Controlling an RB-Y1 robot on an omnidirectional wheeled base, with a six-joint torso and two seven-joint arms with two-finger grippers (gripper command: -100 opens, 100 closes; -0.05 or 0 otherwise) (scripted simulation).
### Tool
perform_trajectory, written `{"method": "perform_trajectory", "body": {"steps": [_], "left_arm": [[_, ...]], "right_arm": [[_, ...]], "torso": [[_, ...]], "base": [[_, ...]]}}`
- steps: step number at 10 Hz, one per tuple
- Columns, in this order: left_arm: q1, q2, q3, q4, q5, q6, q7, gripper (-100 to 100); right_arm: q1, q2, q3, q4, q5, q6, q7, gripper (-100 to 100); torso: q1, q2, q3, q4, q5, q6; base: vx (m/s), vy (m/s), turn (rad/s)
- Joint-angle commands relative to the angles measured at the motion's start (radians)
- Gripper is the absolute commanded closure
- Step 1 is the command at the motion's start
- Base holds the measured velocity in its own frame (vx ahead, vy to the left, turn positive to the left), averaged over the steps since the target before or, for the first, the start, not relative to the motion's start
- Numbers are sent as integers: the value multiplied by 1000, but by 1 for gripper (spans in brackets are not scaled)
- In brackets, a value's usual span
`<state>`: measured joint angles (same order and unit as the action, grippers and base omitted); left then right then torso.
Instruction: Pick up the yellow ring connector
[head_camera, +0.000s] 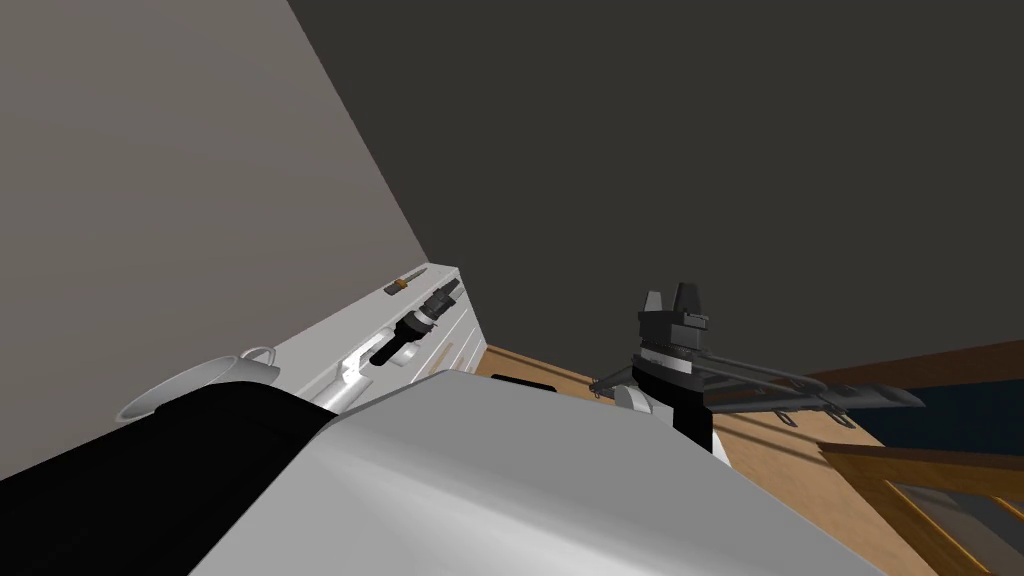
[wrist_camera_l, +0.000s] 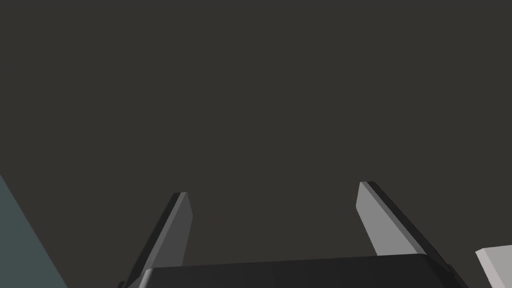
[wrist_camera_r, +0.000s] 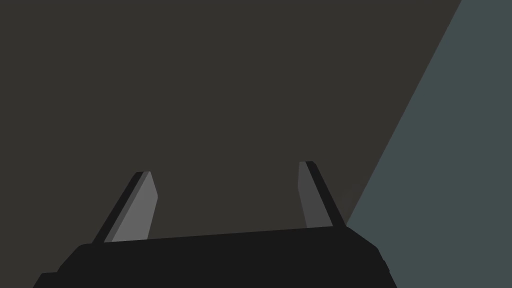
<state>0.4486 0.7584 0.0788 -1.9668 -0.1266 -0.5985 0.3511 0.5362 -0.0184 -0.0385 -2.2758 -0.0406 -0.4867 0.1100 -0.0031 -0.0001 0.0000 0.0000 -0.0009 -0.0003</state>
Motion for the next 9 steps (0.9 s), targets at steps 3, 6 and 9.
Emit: {"method": "perform_trajectory", "body": {"steps": [3,6,9], "left_arm": [[-5,102,5,49,-2,-8,28,-100],[-6,184,8,91,-3,-15,51,-100],[-6,264,11,133,-4,-22,73,-100]], "right_arm": [[0,0,0,0,0,0,0,0],[0,0,0,0,0,0,0,0],[0,0,0,0,0,0,0,0]], "torso": [[0,0,0,0,0,0],[1,0,0,0,0,0],[1,0,0,0,0,0]], "base": [[4,-46,-30],[4,-37,-36],[6,-30,-30]]}}
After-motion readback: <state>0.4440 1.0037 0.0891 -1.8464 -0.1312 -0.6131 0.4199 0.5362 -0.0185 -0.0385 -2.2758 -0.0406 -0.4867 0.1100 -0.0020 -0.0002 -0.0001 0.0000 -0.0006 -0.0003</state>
